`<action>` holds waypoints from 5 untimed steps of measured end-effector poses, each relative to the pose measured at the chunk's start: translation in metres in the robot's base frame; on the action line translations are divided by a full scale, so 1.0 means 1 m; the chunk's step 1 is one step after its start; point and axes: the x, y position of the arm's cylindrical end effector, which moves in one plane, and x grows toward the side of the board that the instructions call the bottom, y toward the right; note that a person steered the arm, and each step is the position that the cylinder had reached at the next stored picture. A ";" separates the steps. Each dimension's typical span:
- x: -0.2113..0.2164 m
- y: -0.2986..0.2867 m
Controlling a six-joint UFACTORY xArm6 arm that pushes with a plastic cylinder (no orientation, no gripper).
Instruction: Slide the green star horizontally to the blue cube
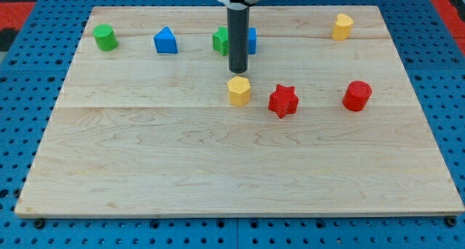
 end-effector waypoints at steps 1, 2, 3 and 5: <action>-0.044 0.019; -0.053 0.095; -0.020 0.094; -0.123 0.097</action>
